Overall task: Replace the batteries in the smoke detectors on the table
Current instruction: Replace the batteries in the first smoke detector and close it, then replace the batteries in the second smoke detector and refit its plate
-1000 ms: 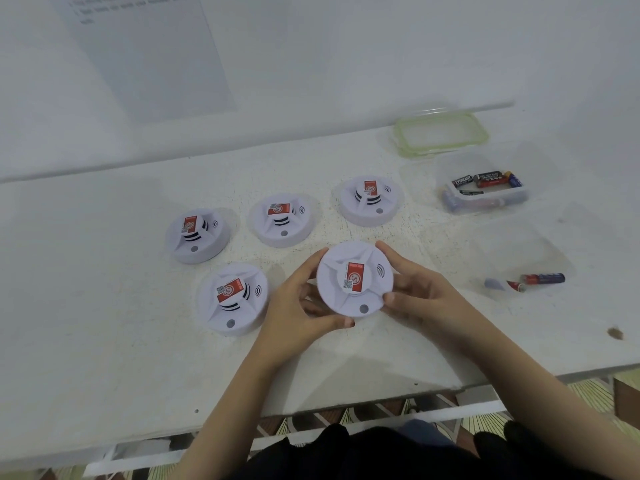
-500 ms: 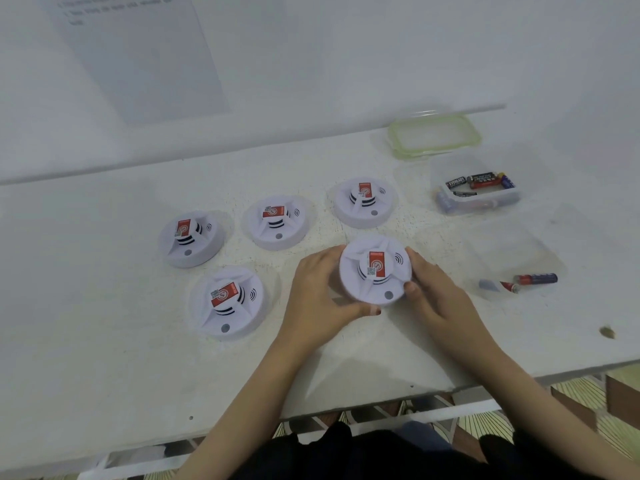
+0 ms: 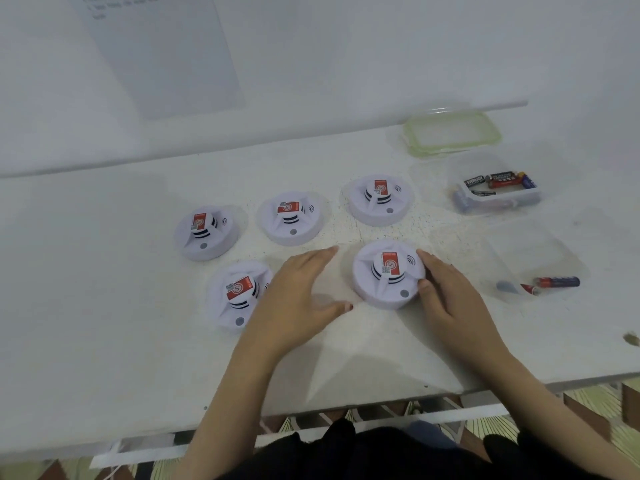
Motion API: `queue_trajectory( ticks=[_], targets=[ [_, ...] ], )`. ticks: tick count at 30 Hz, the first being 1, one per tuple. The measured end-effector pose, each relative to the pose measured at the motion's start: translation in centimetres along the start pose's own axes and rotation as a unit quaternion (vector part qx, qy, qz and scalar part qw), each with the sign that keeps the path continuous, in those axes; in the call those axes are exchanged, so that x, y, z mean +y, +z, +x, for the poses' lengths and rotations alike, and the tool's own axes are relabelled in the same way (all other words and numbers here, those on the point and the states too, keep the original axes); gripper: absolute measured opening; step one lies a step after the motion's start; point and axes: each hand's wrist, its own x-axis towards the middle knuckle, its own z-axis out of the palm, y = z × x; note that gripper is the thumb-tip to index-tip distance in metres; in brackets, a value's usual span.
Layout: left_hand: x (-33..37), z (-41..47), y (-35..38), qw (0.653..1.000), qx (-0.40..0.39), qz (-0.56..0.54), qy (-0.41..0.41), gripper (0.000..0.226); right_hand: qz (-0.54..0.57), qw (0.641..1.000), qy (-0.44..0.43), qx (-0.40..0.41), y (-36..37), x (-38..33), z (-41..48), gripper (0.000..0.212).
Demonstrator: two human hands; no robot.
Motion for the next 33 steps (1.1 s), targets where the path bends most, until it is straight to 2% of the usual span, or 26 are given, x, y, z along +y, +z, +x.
queue_trajectory(
  ticks=[3,7,9,12,17,20,23,25,27,29,33],
  targets=[
    [-1.4,-1.3,-2.6,0.998,0.030,0.056,-0.020,0.076,0.001,1.000,-0.009,0.008,0.0,-0.1,0.0,0.054],
    [-3.2,-2.6,-4.5,0.984,0.000,0.142,-0.111,0.099,0.008,1.000,-0.007,0.017,0.0,-0.5,-0.1,0.051],
    [-3.8,-3.0,-4.7,0.981,-0.021,0.121,-0.150,0.100,0.011,1.000,-0.006,0.015,0.0,-0.6,-0.1,0.051],
    [-4.6,-2.9,-4.8,0.985,0.008,0.090,-0.145,0.096,0.011,1.000,-0.002,0.009,-0.1,-0.7,-0.1,0.051],
    [-3.4,-2.5,-4.6,0.994,0.061,-0.054,-0.076,0.087,0.033,0.999,0.014,0.000,-0.3,-0.9,-0.2,0.055],
    [-1.3,-1.9,-4.5,0.977,0.092,-0.190,-0.029,0.077,0.045,0.999,0.011,0.011,-0.4,-1.1,-0.5,0.056],
    [0.6,-1.2,-4.1,0.952,0.101,-0.290,0.016,0.073,0.045,0.995,-0.056,0.066,-0.3,-2.0,-0.8,0.048],
    [1.6,-0.8,-3.4,0.932,0.112,-0.342,0.052,0.076,0.102,0.987,-0.095,0.080,-0.4,-3.0,-0.9,0.044],
    [2.5,-0.4,-2.5,0.917,0.123,-0.372,0.073,0.078,0.197,0.973,-0.105,0.053,-0.7,-4.3,-0.8,0.041],
    [3.4,0.0,-1.5,0.909,0.133,-0.386,0.080,0.077,0.304,0.950,-0.074,-0.008,-1.1,-5.8,-0.6,0.039],
    [3.8,0.6,-0.5,0.901,0.141,-0.402,0.085,0.072,0.492,0.865,0.037,-0.092,-1.7,-6.8,0.7,0.043]
  ],
)
